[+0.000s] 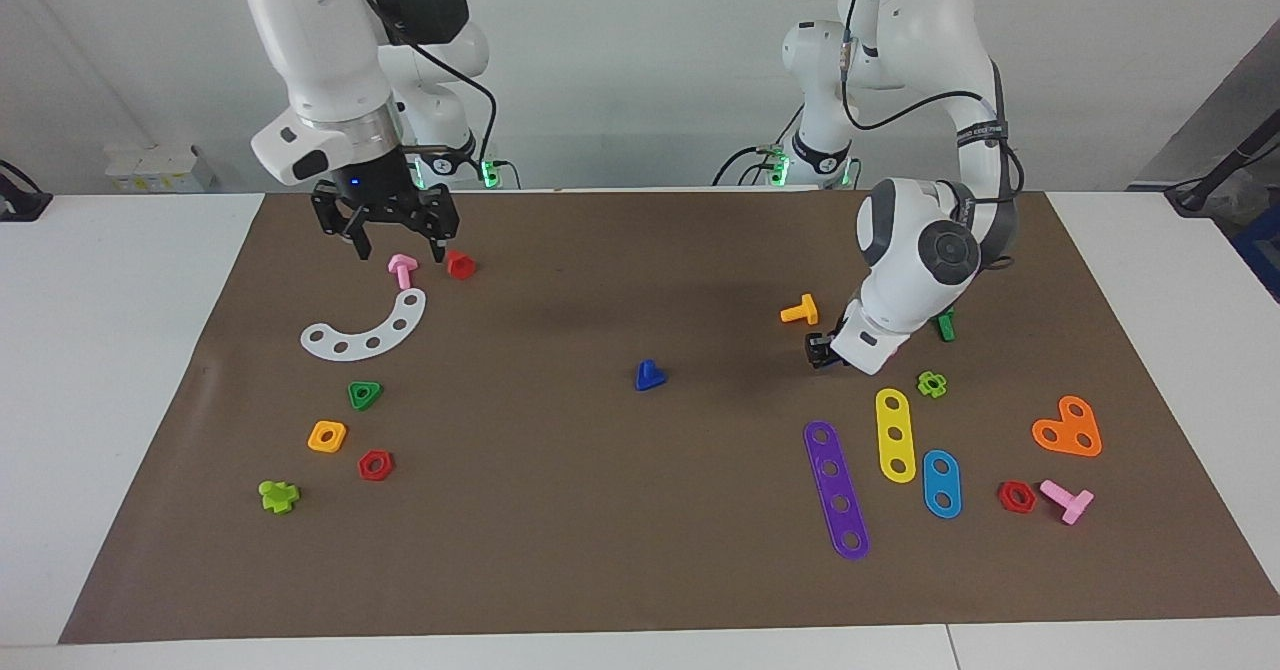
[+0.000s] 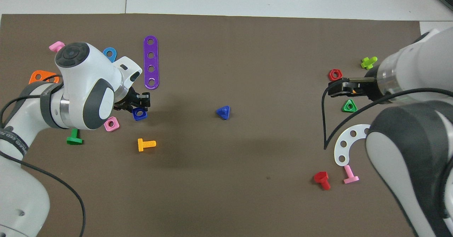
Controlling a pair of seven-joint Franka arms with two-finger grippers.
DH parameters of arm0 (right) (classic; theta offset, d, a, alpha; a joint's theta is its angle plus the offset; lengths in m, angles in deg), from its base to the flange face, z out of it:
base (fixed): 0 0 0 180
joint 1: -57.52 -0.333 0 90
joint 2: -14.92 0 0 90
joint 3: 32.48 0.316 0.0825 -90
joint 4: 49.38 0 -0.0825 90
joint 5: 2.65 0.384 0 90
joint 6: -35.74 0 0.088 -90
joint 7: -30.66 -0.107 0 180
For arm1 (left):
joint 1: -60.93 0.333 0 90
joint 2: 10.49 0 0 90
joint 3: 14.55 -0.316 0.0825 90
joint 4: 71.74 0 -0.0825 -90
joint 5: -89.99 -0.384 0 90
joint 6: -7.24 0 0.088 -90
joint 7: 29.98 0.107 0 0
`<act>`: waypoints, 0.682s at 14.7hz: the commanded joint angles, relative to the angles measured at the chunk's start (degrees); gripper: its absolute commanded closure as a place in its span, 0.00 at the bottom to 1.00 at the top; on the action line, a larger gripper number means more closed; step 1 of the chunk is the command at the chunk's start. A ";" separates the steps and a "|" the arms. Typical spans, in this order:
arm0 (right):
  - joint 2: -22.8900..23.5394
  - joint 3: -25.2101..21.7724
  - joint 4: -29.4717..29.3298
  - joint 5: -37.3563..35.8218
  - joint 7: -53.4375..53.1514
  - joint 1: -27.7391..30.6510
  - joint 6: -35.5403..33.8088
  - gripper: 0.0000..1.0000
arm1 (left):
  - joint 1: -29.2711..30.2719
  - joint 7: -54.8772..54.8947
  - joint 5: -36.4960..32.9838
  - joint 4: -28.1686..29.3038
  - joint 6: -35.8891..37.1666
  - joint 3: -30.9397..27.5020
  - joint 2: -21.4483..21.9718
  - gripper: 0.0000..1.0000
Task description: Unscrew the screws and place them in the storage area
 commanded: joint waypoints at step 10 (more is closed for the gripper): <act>17.35 0.00 -1.23 -3.14 -24.30 -18.56 18.69 0.14 | 10.87 10.18 -6.30 -6.04 6.73 0.06 3.67 0.00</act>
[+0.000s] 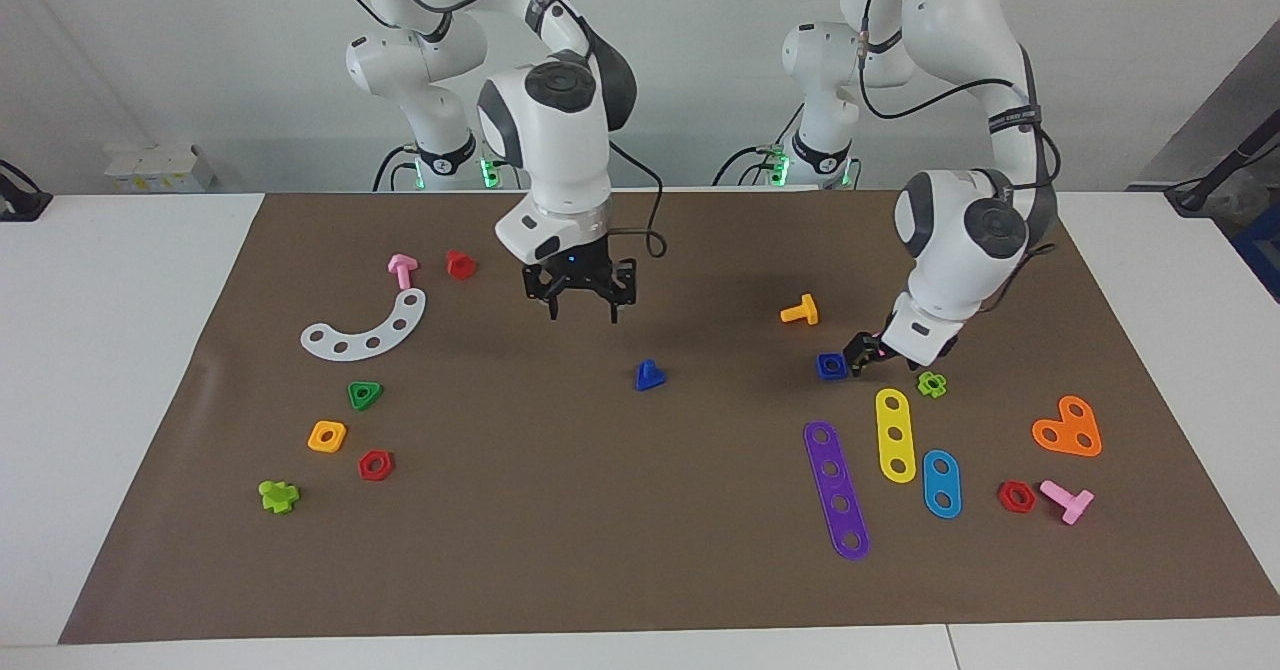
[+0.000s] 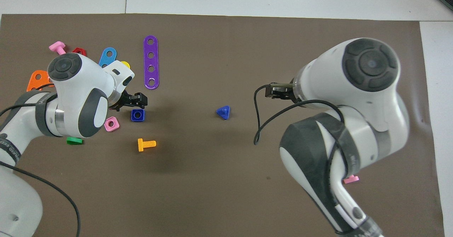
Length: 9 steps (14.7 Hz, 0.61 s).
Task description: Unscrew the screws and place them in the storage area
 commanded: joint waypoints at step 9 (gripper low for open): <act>13.35 -0.14 -4.87 -2.82 -1.67 -4.72 8.67 0.35 | 12.03 12.39 -1.26 -7.40 16.55 0.46 15.60 0.00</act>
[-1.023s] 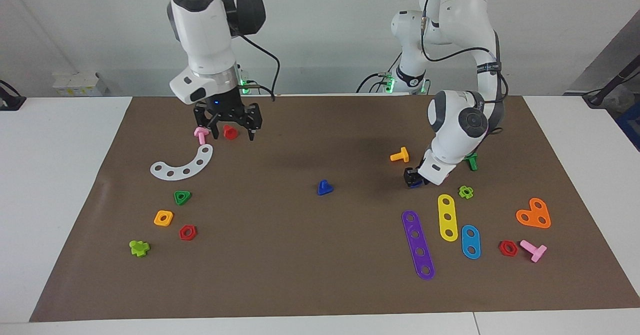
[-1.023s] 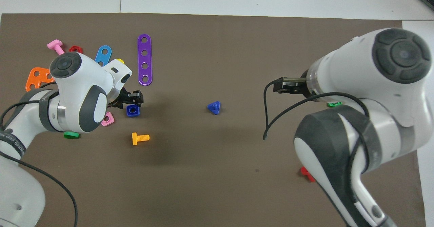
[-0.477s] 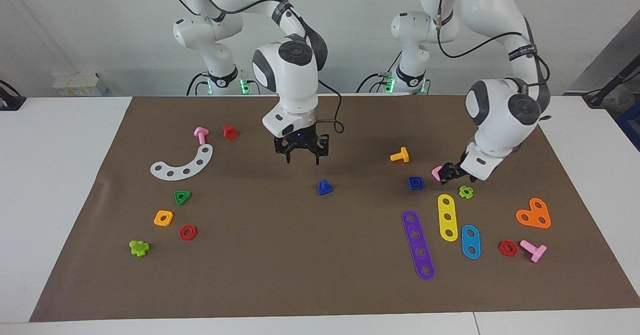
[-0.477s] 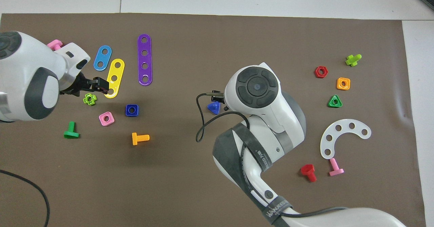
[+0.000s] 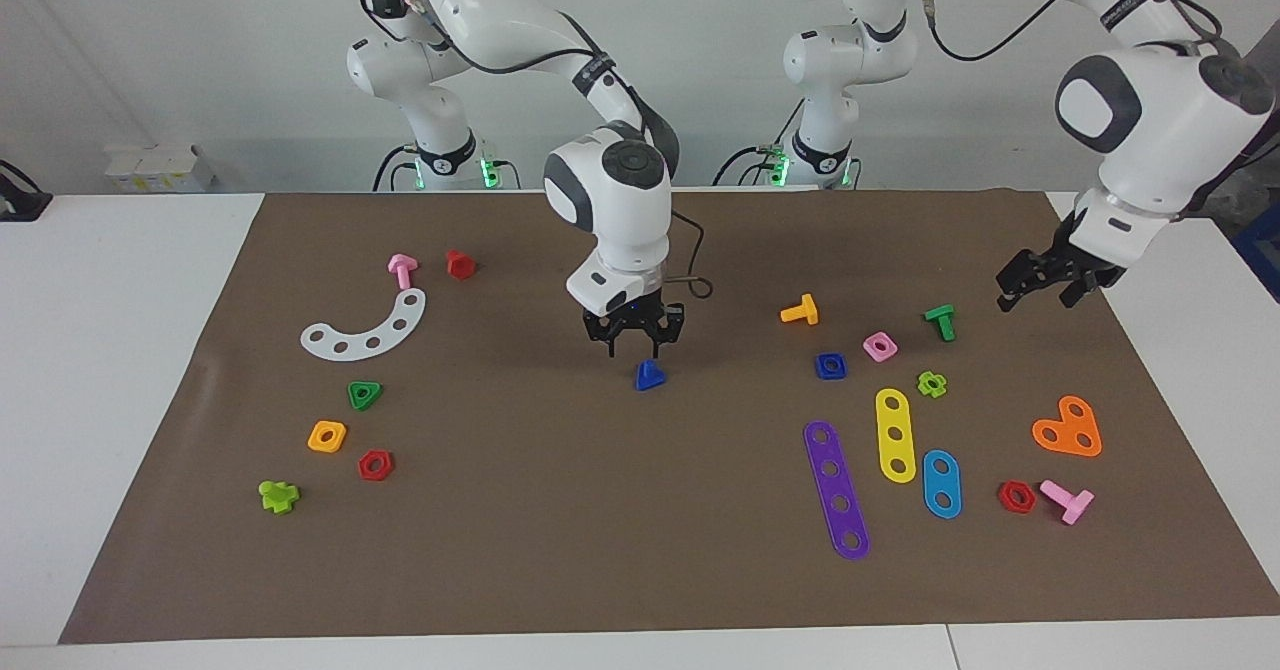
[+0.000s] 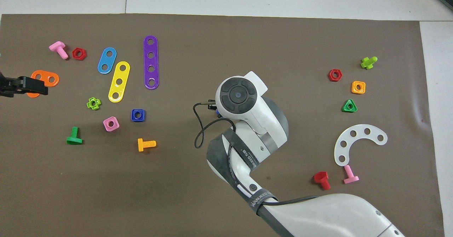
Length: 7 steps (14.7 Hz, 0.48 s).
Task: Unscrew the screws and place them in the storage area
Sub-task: 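Grasp the blue bolt with the right gripper while the left gripper withdraws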
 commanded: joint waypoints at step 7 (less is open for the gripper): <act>4.00 -0.10 -1.35 -1.96 -1.22 -1.15 5.06 0.42 | -1.55 -3.08 -4.37 -11.57 16.30 1.70 1.94 0.00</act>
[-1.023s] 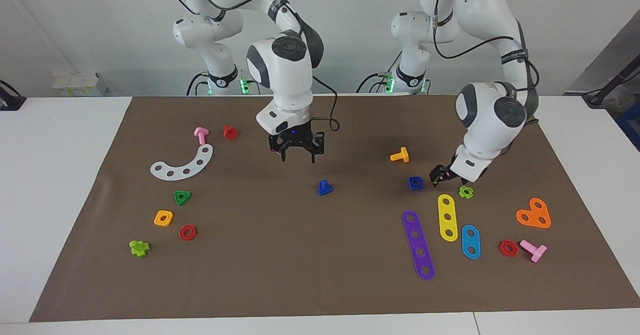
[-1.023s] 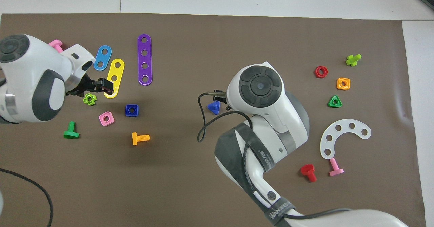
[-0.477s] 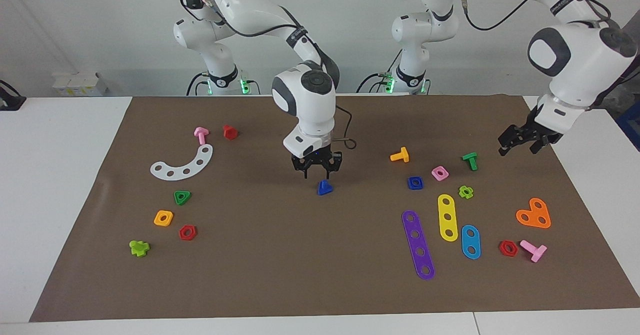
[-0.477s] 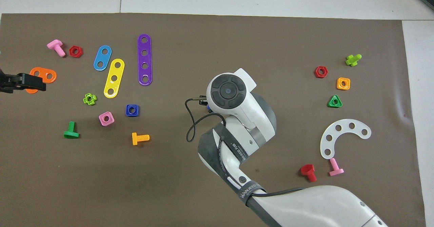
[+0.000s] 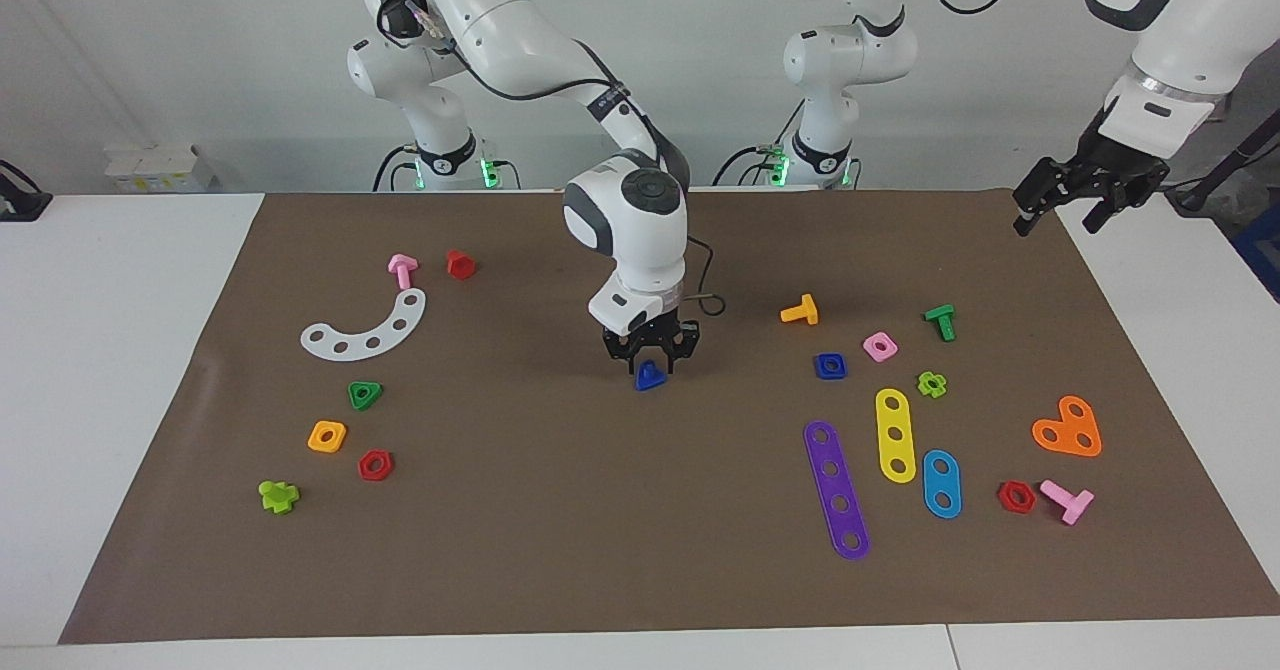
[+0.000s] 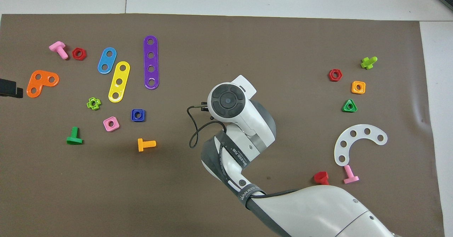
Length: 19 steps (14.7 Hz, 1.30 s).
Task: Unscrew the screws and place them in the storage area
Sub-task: 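Grasp the blue bolt with the right gripper while the left gripper withdraws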
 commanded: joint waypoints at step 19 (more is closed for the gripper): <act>-9.79 -0.44 7.83 -1.64 -3.68 3.58 -1.03 1.00 | -2.20 -1.18 -2.48 -0.55 2.83 1.34 0.89 0.00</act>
